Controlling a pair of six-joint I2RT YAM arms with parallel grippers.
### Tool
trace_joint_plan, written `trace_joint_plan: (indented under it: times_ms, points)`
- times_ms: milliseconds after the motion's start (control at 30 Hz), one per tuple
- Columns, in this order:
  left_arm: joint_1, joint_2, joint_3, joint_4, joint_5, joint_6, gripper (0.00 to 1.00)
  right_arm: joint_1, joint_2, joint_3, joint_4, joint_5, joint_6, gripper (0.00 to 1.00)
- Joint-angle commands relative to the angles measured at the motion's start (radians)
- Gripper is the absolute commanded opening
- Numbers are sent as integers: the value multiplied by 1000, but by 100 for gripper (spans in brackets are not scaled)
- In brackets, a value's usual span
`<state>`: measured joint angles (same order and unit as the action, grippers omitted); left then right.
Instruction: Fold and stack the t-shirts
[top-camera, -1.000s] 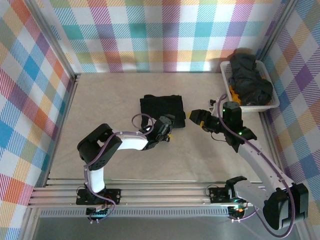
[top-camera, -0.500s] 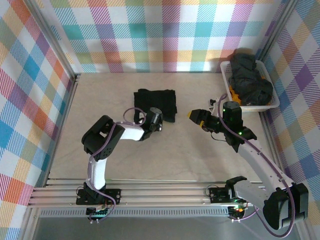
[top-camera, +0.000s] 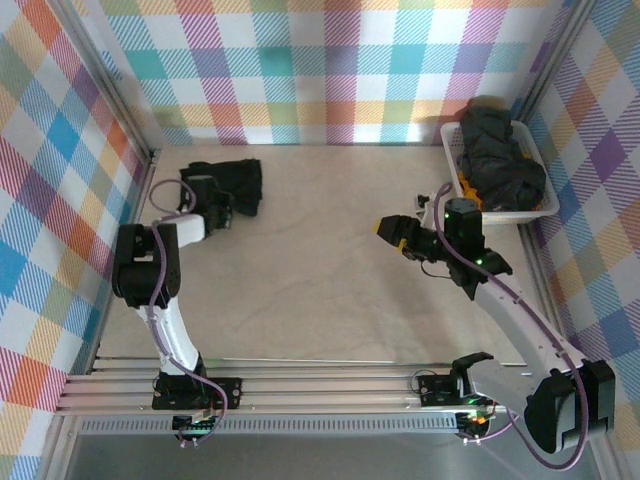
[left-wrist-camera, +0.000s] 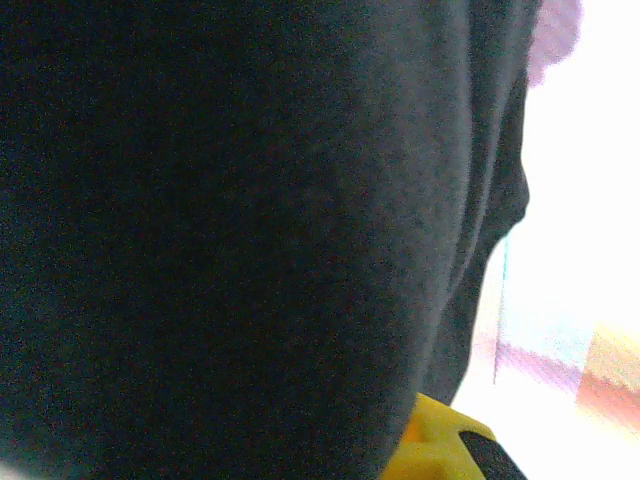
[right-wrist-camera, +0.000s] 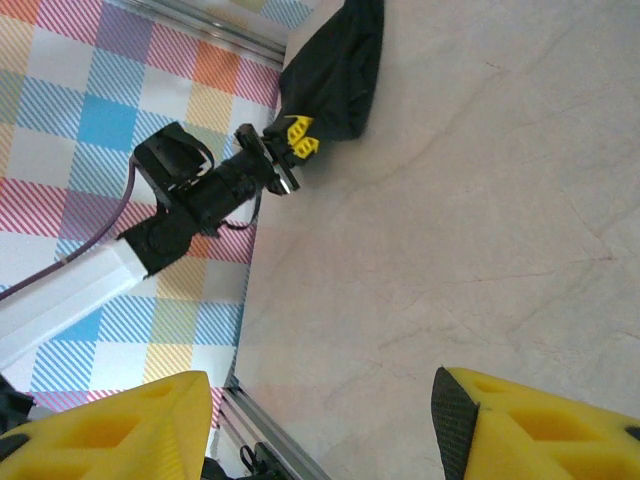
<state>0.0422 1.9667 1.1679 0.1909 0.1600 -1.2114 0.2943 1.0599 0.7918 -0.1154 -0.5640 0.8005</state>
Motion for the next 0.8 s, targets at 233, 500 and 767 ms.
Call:
trace_joint_plan:
  times_ms: [233,500,767]
  points:
    - [142,286,424,-266,210,336,0,-6,68,67,16,-35,-38,60]
    - [183,325,490,-331,218,383,0,-6,110,90,32,-42,-38,60]
    - [178,-48,253,-310,175,320,100,-7,28,109,-2,92,-60,64]
